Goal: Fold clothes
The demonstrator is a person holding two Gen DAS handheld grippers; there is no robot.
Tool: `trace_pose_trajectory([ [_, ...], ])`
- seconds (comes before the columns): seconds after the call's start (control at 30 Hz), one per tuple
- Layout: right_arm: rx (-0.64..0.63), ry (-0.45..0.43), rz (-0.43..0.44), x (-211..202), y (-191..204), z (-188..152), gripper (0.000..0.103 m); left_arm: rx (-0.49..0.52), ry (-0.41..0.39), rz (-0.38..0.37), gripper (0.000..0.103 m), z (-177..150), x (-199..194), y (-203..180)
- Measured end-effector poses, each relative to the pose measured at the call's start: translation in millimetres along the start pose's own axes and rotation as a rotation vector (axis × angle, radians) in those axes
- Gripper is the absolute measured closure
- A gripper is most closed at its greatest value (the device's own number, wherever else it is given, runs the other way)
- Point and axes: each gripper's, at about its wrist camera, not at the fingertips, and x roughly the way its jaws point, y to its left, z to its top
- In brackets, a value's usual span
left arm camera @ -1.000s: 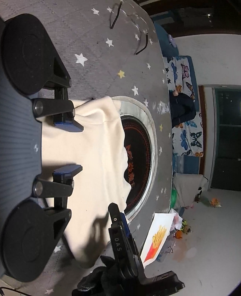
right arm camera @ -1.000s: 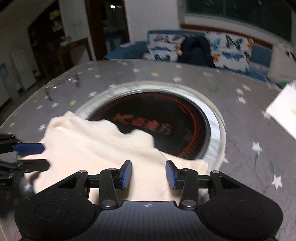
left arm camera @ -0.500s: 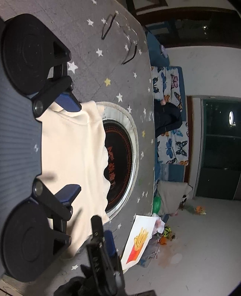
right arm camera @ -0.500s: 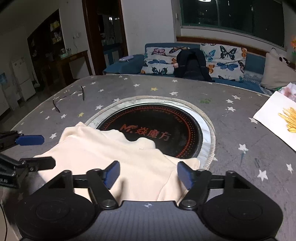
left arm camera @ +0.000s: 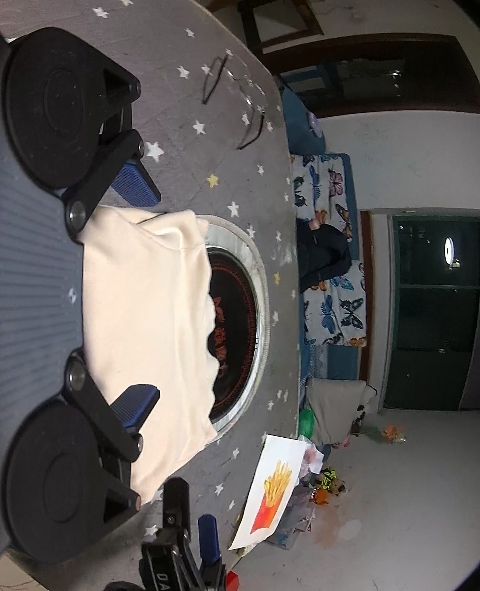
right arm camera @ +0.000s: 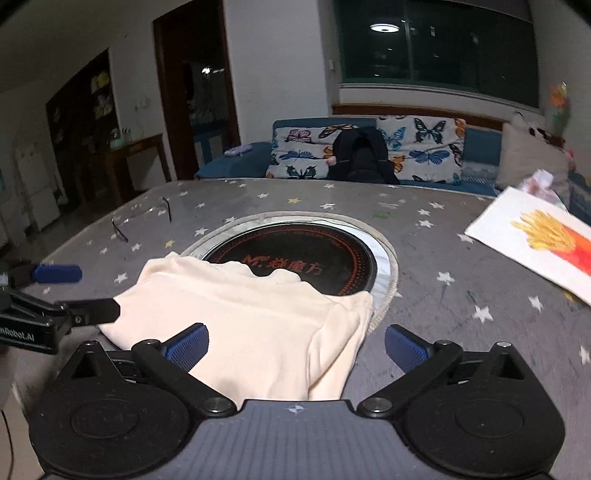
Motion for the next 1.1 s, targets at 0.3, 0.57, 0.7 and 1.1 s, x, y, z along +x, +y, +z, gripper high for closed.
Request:
trace_pose_trajectory([
  [0.3, 0.045, -0.027, -0.038, -17, -5, -13, 0.000, -0.016, 0.011, 0.023, 0.000, -7, -12, -7],
  [0.57, 0.056, -0.033, -0.005, -25, 1, -20, 0.000, -0.027, 0.016, 0.029, 0.000, -14, -24, -14],
  [0.7, 0.040, -0.032, -0.002, -28, 6, -25, 0.000, -0.034, 0.021, 0.039, 0.000, -17, -29, -17],
  [1.1, 0.030, -0.049, 0.011, -43, 19, -35, 0.000, -0.053, 0.011, 0.041, 0.000, -22, -47, -28],
])
